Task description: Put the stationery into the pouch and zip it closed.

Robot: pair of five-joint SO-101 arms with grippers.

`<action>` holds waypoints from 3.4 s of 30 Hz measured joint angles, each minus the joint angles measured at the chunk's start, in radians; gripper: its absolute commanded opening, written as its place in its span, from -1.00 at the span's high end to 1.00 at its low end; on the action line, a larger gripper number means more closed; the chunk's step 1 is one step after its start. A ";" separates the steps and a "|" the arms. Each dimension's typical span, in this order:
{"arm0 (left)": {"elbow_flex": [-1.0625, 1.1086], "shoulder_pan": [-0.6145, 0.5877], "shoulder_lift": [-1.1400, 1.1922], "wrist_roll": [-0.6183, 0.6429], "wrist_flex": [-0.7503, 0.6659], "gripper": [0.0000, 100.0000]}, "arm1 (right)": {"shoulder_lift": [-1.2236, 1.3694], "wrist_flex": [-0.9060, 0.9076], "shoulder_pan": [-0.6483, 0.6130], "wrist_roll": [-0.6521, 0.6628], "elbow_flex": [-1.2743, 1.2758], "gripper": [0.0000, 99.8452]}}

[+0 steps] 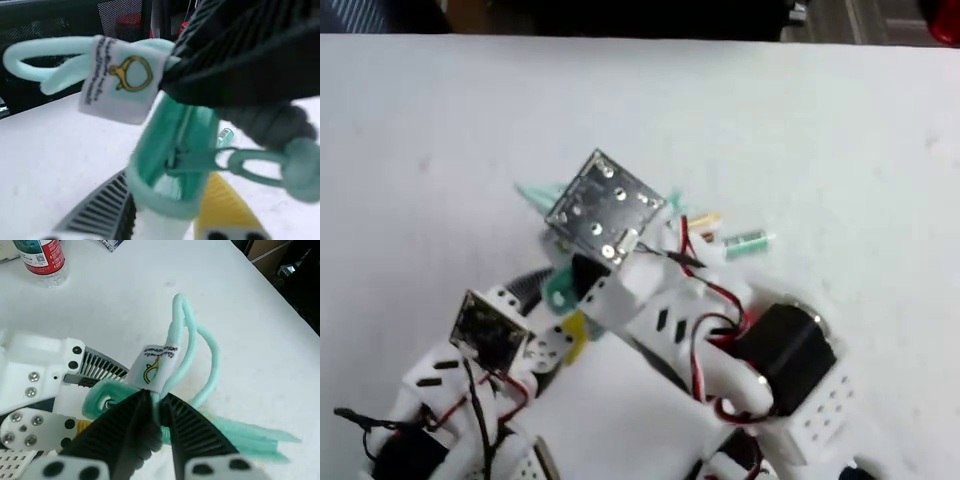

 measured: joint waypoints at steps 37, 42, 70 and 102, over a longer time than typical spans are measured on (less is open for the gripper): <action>-0.012 -0.009 0.005 0.002 0.026 0.96 | 0.104 -0.427 0.454 -0.147 0.008 0.97; -0.012 -0.008 0.005 0.002 0.028 0.96 | 0.114 -0.457 0.512 -0.147 0.008 0.97; -0.012 -0.015 -0.008 0.002 0.035 0.96 | 0.117 -0.387 0.583 -0.147 0.006 0.38; -0.034 -0.270 0.003 0.006 0.031 0.96 | -0.018 0.064 0.635 0.226 0.166 0.73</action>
